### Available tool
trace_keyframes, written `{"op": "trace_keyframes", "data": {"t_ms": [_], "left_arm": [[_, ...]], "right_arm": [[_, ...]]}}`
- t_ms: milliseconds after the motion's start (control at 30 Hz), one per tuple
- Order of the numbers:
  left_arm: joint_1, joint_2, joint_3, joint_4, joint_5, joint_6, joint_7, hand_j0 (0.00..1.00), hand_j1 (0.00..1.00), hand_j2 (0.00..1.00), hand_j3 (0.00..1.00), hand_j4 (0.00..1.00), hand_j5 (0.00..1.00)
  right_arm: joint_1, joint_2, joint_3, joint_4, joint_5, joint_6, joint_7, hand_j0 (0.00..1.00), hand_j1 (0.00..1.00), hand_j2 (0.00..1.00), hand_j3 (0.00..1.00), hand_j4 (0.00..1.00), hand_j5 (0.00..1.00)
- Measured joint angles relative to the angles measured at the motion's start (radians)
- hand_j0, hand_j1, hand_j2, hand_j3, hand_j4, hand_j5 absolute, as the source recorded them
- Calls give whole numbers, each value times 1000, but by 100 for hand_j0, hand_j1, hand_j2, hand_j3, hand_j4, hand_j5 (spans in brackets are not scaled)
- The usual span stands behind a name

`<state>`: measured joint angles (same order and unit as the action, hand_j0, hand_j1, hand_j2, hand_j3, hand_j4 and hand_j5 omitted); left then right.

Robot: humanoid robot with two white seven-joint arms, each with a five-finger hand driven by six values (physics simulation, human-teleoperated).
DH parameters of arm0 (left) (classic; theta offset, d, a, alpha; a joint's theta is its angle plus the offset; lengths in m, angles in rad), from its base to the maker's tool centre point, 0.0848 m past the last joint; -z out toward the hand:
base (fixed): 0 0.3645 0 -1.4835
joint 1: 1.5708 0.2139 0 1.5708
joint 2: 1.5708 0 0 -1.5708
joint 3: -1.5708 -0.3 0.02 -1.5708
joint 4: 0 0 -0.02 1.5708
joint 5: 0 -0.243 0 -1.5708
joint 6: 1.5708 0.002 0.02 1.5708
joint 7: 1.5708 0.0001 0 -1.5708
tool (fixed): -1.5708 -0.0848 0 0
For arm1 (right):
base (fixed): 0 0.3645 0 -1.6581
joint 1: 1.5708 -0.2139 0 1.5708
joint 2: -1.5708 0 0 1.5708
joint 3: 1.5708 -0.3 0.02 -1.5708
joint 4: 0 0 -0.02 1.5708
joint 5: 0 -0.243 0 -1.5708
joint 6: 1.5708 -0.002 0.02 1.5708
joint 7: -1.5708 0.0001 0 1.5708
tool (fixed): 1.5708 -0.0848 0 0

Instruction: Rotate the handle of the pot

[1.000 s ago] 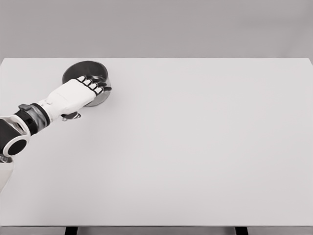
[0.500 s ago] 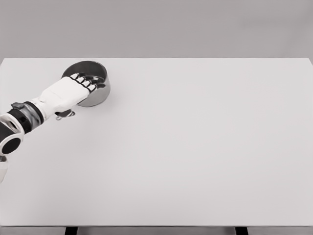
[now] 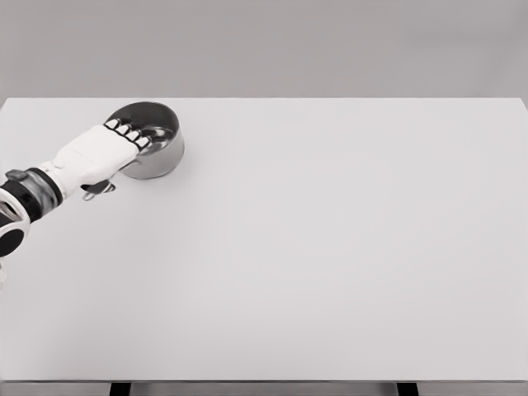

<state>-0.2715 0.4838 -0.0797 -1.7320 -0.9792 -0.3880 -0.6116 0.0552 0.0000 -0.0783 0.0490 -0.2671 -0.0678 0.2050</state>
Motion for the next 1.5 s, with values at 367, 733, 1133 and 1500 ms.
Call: {"op": "trace_keyframes", "data": {"t_ms": [367, 733, 1133, 1500], "left_arm": [[-2, 3, 37, 28, -1, 1, 0, 100, 100, 100, 100, 100, 100], [-5, 2, 58, 48, -34, 38, 0, 100, 100, 100, 100, 100, 100], [-17, 0, 81, 107, -42, 56, 0, 100, 100, 100, 100, 100, 100], [-40, -4, 86, 141, -42, 125, 0, 100, 100, 100, 100, 100, 100]], "right_arm": [[0, 0, 0, 0, 0, 0, 0, 100, 100, 100, 100, 100, 100], [0, 0, 0, 0, 0, 0, 0, 100, 100, 100, 100, 100, 100], [0, 0, 0, 0, 0, 0, 0, 100, 100, 100, 100, 100, 100], [0, 0, 0, 0, 0, 0, 0, 100, 100, 100, 100, 100, 100]]}}
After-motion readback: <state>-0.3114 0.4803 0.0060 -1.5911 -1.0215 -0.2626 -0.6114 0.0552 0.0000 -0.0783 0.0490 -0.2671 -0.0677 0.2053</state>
